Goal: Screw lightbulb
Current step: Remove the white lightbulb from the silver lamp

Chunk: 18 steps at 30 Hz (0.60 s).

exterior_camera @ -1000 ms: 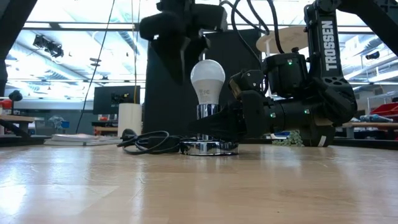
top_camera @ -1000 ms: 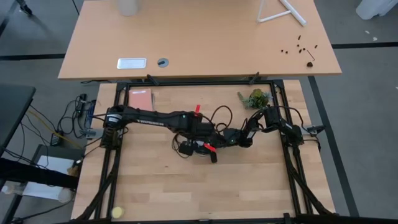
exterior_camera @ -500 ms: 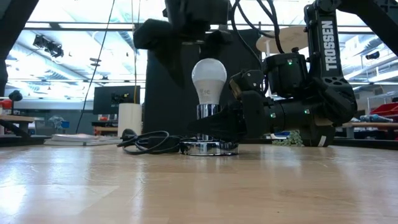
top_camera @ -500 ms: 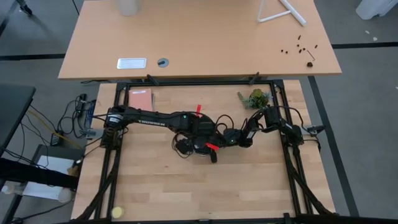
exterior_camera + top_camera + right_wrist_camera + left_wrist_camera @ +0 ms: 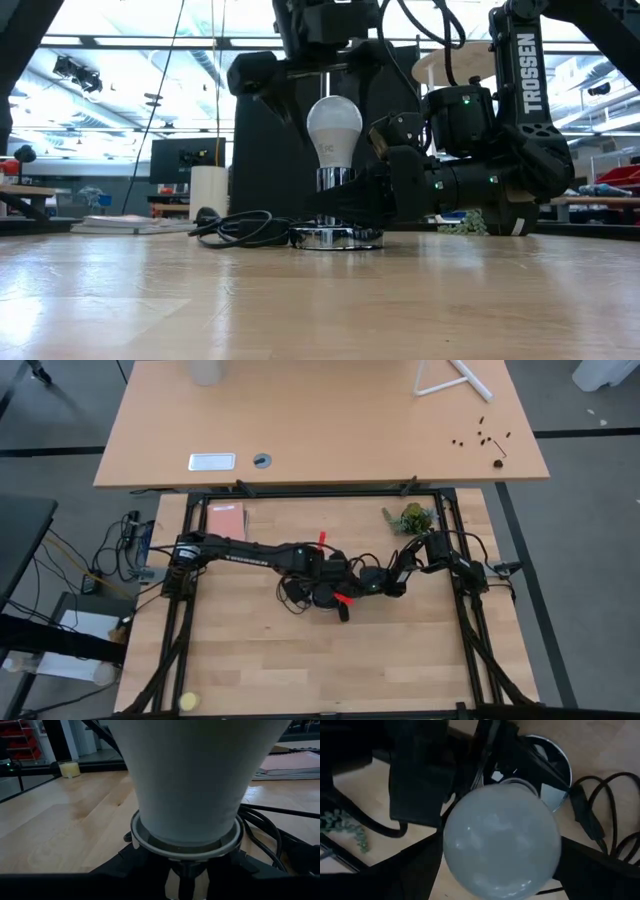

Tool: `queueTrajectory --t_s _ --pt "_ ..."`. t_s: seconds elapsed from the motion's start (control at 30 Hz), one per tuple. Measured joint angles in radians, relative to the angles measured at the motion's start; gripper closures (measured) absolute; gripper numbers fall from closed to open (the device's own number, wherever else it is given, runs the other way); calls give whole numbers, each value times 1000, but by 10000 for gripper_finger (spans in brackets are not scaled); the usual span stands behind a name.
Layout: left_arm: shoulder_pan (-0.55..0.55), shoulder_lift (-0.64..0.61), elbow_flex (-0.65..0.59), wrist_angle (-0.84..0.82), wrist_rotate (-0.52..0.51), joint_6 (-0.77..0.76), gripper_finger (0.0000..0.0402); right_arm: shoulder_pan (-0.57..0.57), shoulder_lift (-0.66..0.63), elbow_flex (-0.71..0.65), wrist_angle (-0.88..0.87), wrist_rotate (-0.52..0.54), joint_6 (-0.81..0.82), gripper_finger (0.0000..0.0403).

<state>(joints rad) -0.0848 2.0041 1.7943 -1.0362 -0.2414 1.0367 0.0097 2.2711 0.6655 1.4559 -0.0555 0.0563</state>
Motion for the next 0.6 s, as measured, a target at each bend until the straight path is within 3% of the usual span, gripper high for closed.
queueTrajectory --t_s 0.23,0.6 --pt "-3 0 0 -19 15 9 51 0 0 0 0 0 -2 223" --pt "-3 0 0 -2 46 -11 103 0 0 0 -1 0 -7 223"
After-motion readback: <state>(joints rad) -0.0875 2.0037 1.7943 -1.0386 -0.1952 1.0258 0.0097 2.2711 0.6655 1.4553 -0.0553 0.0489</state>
